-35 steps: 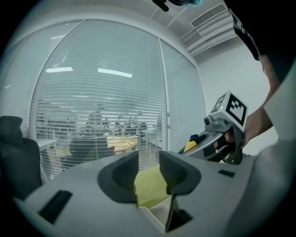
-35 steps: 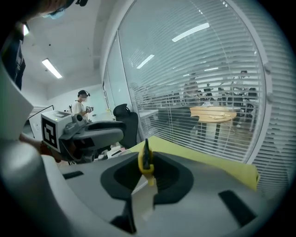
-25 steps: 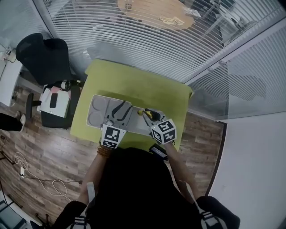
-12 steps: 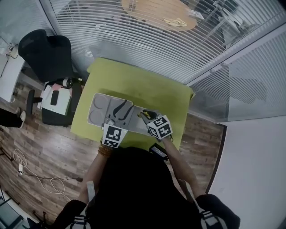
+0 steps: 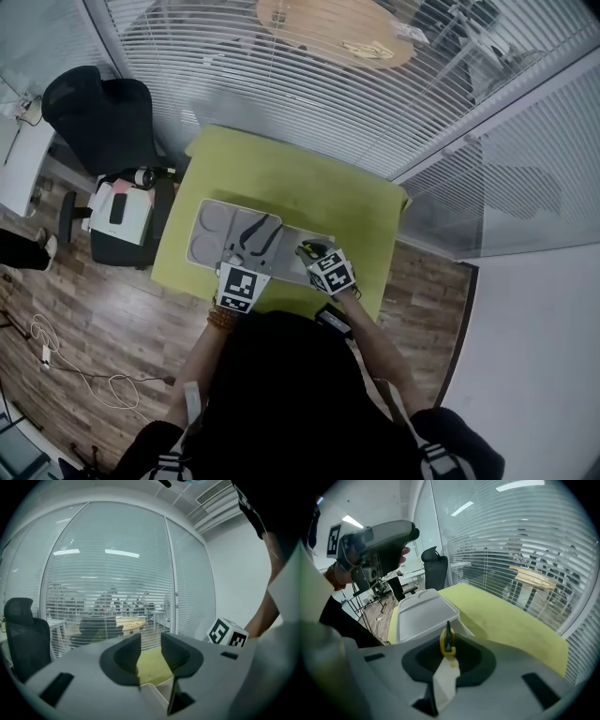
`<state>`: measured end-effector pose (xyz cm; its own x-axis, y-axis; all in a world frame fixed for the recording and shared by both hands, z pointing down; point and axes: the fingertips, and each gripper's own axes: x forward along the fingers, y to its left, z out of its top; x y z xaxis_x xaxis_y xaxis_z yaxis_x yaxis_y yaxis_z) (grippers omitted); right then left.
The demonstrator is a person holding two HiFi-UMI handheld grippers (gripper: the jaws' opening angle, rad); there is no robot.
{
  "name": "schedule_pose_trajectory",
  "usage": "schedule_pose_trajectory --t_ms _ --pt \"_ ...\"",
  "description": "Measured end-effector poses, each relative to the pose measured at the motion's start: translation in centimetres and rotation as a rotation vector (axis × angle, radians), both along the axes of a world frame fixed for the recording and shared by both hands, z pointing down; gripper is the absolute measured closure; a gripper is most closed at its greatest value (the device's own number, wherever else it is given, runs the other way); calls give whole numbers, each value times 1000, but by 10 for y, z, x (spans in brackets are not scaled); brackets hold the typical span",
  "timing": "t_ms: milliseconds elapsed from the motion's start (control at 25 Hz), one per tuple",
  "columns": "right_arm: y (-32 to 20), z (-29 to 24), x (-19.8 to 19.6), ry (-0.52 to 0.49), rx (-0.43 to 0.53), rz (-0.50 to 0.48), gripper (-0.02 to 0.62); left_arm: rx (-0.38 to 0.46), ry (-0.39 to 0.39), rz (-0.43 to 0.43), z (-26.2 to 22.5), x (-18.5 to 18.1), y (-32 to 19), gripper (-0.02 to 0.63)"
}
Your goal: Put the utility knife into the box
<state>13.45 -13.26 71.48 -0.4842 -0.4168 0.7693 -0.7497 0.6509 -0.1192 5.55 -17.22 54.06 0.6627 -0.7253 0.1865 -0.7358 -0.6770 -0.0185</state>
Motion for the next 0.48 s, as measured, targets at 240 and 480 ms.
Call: schedule_pose_trajectory --t_ms 240,480 --pt "1 11 -1 11 -7 -7 541 1 -5 3 2 -1 1 466" --pt "-13 5 -10 -5 19 -11 541 1 -5 4 2 0 2 466"
